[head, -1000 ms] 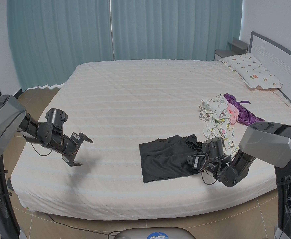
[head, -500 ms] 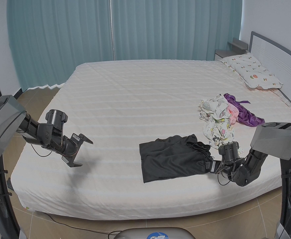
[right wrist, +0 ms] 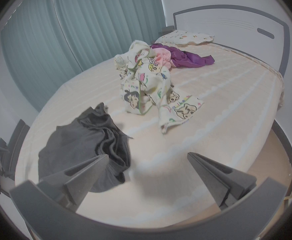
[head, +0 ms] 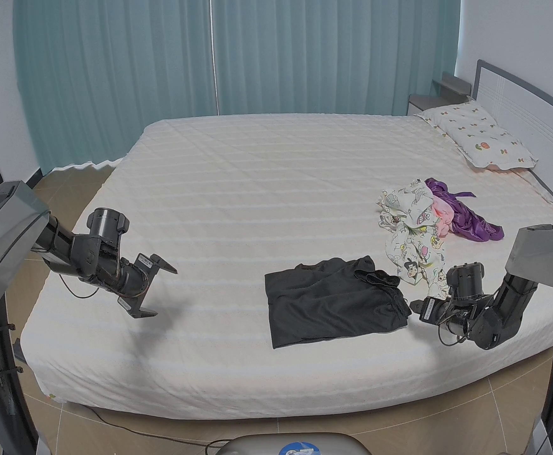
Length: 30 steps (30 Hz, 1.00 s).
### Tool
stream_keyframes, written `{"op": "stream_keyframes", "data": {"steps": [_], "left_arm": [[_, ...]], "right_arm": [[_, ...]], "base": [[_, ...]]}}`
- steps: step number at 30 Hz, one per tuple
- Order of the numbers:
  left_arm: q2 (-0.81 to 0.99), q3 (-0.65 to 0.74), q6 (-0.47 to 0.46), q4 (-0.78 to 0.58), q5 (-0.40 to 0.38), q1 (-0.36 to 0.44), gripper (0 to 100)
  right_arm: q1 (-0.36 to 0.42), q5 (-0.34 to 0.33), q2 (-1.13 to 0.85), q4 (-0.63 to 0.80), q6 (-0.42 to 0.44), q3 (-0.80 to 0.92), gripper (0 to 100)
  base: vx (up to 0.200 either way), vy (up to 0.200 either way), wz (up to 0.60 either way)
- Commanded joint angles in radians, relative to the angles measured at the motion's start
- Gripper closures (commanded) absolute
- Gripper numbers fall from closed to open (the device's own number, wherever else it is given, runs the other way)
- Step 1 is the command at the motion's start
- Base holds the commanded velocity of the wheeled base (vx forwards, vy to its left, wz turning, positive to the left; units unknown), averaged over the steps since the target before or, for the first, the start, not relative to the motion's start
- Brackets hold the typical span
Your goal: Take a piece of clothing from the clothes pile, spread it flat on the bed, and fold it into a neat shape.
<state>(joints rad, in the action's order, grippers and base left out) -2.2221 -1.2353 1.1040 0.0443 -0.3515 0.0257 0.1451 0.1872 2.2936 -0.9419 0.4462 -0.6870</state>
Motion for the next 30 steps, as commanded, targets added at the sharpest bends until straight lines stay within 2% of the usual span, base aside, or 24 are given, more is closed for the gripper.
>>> {"op": "stream_keyframes", "data": {"steps": [1, 3, 8, 14, 21, 24, 30], "left_arm": [[-0.004, 0.0, -0.006, 0.0, 0.002, 0.0, 0], [-0.004, 0.0, -0.004, 0.0, 0.002, 0.0, 0], [-0.004, 0.0, -0.001, 0.0, 0.005, 0.0, 0], [-0.005, 0.0, 0.0, 0.0, 0.009, 0.0, 0], [-0.005, 0.002, 0.0, 0.0, 0.009, 0.0, 0], [-0.005, 0.0, 0.0, 0.0, 0.009, 0.0, 0], [-0.005, 0.004, 0.002, 0.0, 0.009, 0.0, 0]], "right_arm": [[-0.001, -0.075, -0.14, -0.061, 0.054, 0.004, 0], [0.033, -0.104, -0.158, -0.072, 0.088, -0.003, 0], [0.116, -0.109, -0.089, -0.069, 0.111, -0.062, 0], [0.175, -0.112, 0.036, -0.055, 0.123, -0.197, 0], [0.243, -0.124, 0.109, -0.043, 0.189, -0.264, 0], [0.283, -0.18, 0.104, -0.043, 0.241, -0.258, 0], [0.3, -0.203, 0.161, 0.006, 0.256, -0.339, 0]], "base": [[0.2, -0.2, 0.0], [0.2, -0.2, 0.0], [0.2, -0.2, 0.0], [0.0, 0.0, 0.0], [0.0, 0.0, 0.0], [0.0, 0.0, 0.0], [0.0, 0.0, 0.0]]}}
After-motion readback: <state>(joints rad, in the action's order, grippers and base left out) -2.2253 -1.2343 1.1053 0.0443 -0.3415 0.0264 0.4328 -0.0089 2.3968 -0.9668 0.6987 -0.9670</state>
